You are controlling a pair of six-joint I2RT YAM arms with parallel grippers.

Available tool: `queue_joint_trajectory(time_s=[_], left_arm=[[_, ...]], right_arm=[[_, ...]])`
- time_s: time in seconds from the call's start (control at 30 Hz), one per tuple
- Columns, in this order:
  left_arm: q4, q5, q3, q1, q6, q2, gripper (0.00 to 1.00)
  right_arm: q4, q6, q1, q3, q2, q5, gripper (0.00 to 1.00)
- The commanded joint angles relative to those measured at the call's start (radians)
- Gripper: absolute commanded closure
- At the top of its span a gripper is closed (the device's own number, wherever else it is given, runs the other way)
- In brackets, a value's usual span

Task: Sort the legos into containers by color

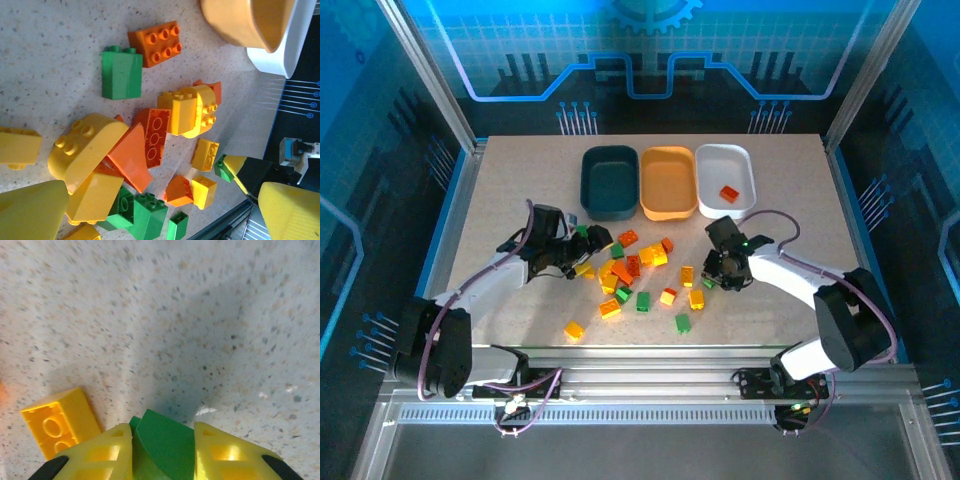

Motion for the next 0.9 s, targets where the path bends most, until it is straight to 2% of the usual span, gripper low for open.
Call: queue_joint_trajectory(time_s=[0.0,0.27,0.37,0.53,0.7,0.77,0.8,0.87], left_arm=[[-0.025,0.003,0.047,0.015,0.014,0.009,0.01],[-0.022,0.009,0.100,0.023,-0.002,0.035,0.01],[-0.021,0.024,0.095,0.047,0.003,0.037,0.01],[-0.026,0.078,0.049,0.143,-0.006,0.027,0.01],[-0.072,0.067,0.021,0.178,0.015,-0.025,0.01],[-0.082,0.059,0.015,0.178,0.011,-0.032,0.01],[-0.092,0.049,0.014,0.179,0.009,-0.032,0.01],[-0.111,0.039,0.013,0.179,0.013,-0.031,0.01]], right_arm=[[-0.040,-0.073,-0.021,0.083,-0.022,0.047,0.83],[-0.014,-0.194,-0.047,0.300,0.096,0.061,0.84],[0.007,-0.271,-0.070,0.451,0.222,0.046,0.84],[0.032,-0.396,-0.077,0.695,0.427,0.025,0.85],[-0.041,-0.441,-0.079,0.941,0.613,0.002,0.83],[-0.100,-0.450,-0.079,1.045,0.681,-0.020,0.80],[-0.130,-0.445,-0.079,1.093,0.707,-0.010,0.74],[-0.177,-0.453,-0.083,1.174,0.742,-0.020,0.55]])
